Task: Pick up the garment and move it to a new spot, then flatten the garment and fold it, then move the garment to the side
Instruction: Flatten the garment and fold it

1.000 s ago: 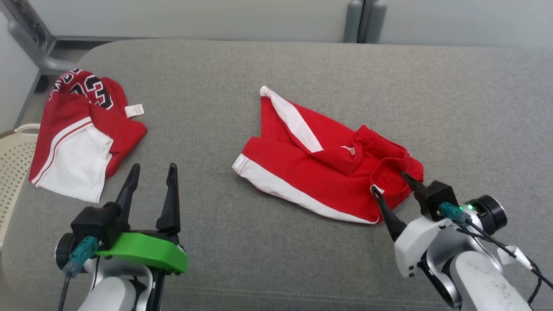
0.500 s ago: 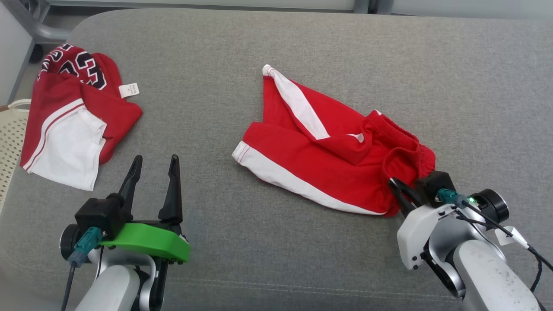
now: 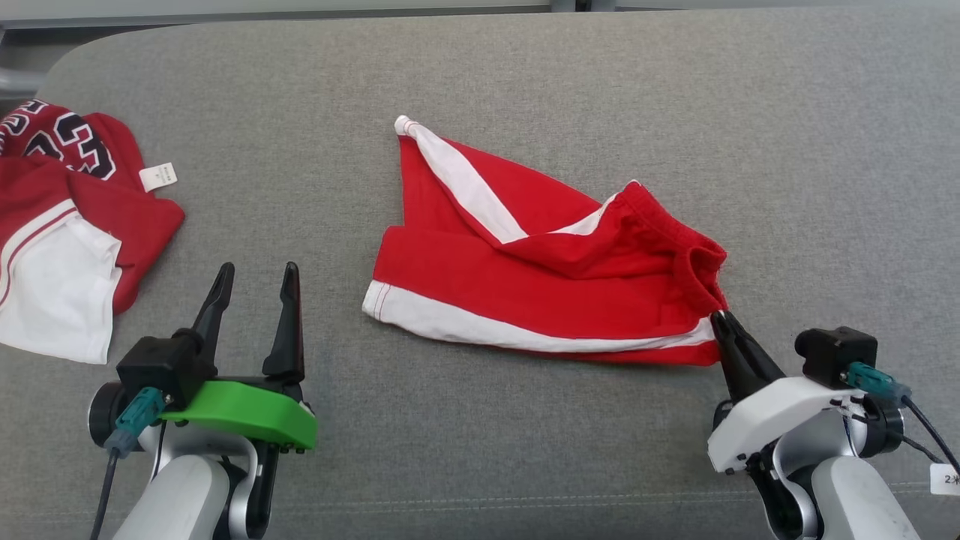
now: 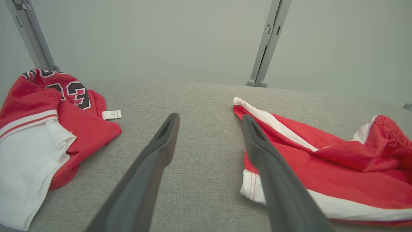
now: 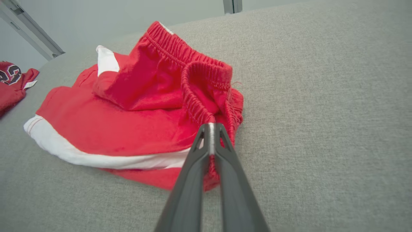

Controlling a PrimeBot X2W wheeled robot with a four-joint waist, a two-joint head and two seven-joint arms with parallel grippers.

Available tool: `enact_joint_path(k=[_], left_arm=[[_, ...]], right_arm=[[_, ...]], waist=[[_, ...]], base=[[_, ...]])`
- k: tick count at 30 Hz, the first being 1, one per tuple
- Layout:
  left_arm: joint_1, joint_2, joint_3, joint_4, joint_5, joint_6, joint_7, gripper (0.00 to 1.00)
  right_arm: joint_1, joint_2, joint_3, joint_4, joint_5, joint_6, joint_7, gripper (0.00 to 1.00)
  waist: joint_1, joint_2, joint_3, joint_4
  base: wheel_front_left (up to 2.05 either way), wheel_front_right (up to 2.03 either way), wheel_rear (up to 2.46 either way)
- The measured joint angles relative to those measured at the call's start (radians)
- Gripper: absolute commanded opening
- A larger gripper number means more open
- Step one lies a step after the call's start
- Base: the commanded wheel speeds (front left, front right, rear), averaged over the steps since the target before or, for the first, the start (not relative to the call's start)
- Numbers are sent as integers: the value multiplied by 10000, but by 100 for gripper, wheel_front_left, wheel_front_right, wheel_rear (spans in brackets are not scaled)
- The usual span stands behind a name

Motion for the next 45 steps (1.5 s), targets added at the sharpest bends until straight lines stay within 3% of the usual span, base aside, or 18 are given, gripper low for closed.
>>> enact_joint_path(k=[2,3,4,12,21,29,45], left_arm=[[-10,58,-2,-27,0,31,58,100],[-12,92,-2,-40,0,42,105,100],[-12,115,2,-58,0,67,142,100],[26,280,13,-186,-33,171,328,100],[504,593,255,-564,-128,479,316,100],[1445,846,194,-1271,-69,957,497,100],[2215,1068,128,-1676,-58,1567,947,100]], right_arm=[[94,109,-196,102,278,2,-167,0],[127,165,-282,176,420,2,-255,40],[135,188,-305,245,558,0,-339,99],[186,249,-113,157,1501,0,-1338,100],[241,247,-188,-734,345,0,-2196,100],[319,58,198,-855,-433,0,-1841,100],[1567,138,360,-1164,-633,0,-1206,100]], waist=[[0,0,27,-94],[0,0,39,-137],[0,0,47,-177],[0,0,-49,-438],[0,0,-545,-625],[0,0,-1206,-739],[0,0,-1752,-884]], base=[[0,0,0],[0,0,0],[0,0,0],[0,0,0],[0,0,0],[0,0,0],[0,0,0]])
